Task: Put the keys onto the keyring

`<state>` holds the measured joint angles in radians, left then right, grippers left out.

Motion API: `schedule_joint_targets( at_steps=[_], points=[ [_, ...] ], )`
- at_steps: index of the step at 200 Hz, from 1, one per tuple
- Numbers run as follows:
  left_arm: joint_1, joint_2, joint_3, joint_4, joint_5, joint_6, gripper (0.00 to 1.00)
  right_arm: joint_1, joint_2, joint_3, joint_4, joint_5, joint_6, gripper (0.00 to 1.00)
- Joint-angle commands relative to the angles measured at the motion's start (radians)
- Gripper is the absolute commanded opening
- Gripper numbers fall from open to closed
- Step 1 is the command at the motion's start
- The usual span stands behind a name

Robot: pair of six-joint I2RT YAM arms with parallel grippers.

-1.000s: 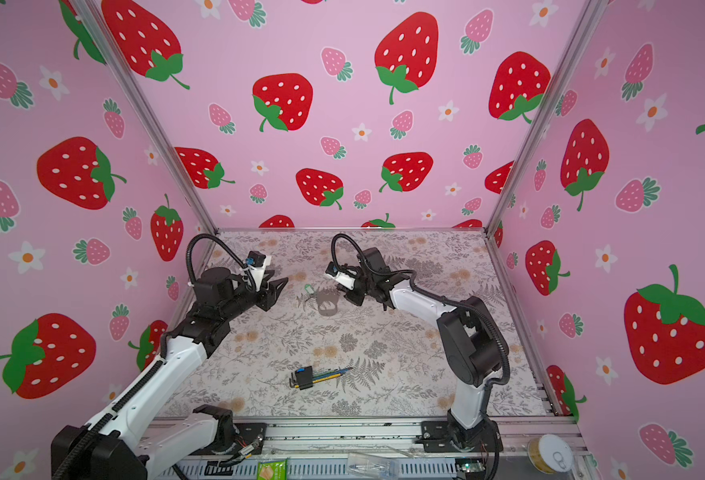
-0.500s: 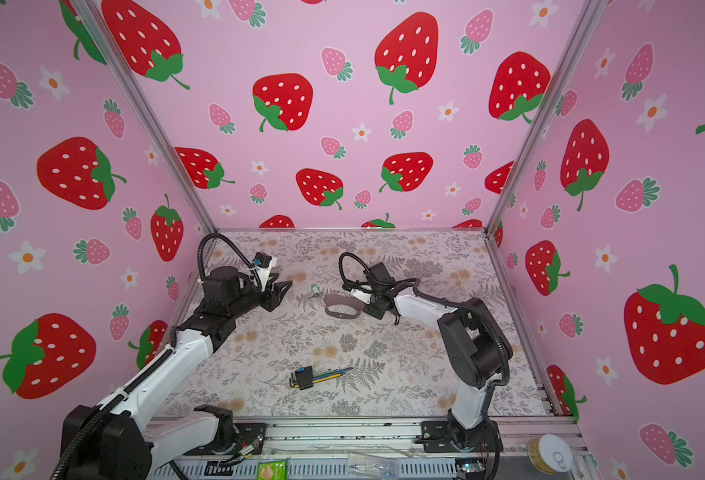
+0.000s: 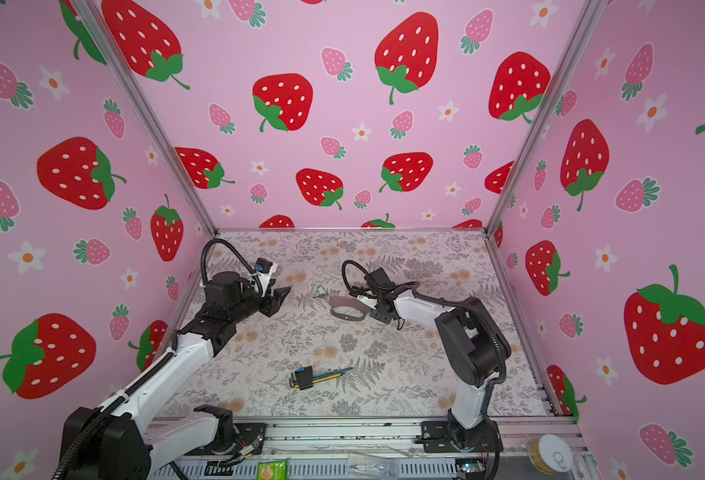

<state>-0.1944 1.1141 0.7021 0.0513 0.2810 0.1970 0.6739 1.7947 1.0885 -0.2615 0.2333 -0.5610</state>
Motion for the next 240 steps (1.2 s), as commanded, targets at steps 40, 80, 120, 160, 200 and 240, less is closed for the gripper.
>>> schedule_joint_targets(
  at_steps=[40,80,120,160,200,240],
  points=[
    [0.040,-0.038,-0.077,0.077,-0.195,-0.090,0.60,-0.158,-0.321,-0.225,0.254,0.001,0.160,0.51],
    [0.123,0.014,-0.227,0.325,-0.443,-0.247,0.59,-0.437,-0.579,-0.713,1.016,-0.206,0.499,0.99],
    [0.132,0.220,-0.345,0.686,-0.426,-0.166,0.61,-0.570,-0.395,-0.820,1.330,-0.248,0.595,0.99],
    [0.169,0.403,-0.380,0.937,-0.300,-0.183,0.62,-0.601,-0.279,-0.918,1.639,-0.302,0.544,0.99],
    [0.165,0.429,-0.290,0.786,-0.404,-0.216,0.99,-0.606,-0.212,-0.843,1.569,-0.338,0.540,0.99],
    [0.193,0.433,-0.247,0.705,-0.343,-0.226,0.99,-0.605,-0.222,-0.833,1.535,-0.327,0.539,0.99]
  ],
)
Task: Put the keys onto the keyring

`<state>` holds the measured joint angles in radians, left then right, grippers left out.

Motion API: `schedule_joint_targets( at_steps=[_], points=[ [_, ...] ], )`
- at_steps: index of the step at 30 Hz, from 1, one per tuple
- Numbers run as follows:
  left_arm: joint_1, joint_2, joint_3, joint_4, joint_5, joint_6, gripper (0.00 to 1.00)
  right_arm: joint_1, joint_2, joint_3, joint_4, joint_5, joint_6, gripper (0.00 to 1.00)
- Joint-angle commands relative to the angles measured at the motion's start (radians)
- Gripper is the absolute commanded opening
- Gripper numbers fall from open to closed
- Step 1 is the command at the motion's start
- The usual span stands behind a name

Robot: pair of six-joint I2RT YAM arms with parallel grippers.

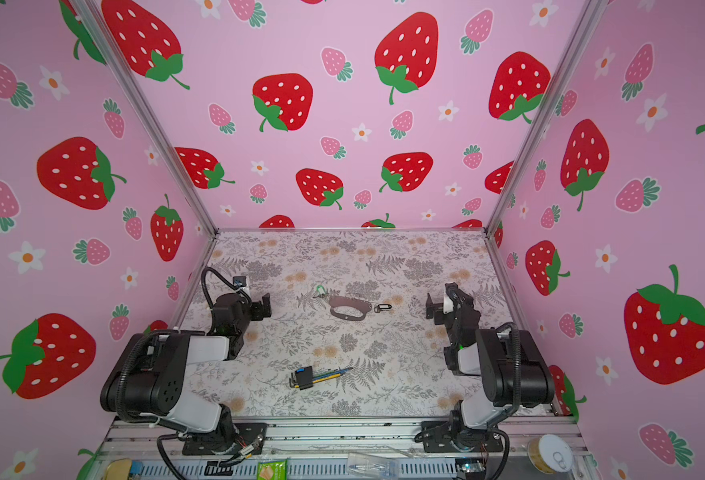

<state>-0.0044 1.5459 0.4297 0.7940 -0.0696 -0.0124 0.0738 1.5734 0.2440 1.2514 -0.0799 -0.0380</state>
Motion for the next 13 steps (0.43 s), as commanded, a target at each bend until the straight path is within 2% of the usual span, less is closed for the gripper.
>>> schedule_joint_targets(
  at_steps=[1,13],
  points=[
    [0.003,0.002,0.027,-0.039,0.010,-0.016,0.99,-0.005,0.000,0.012,0.023,-0.014,0.017,0.99],
    [0.005,0.002,0.026,-0.036,0.022,-0.018,0.99,-0.004,-0.005,0.009,0.020,-0.011,0.016,0.99]
  ],
)
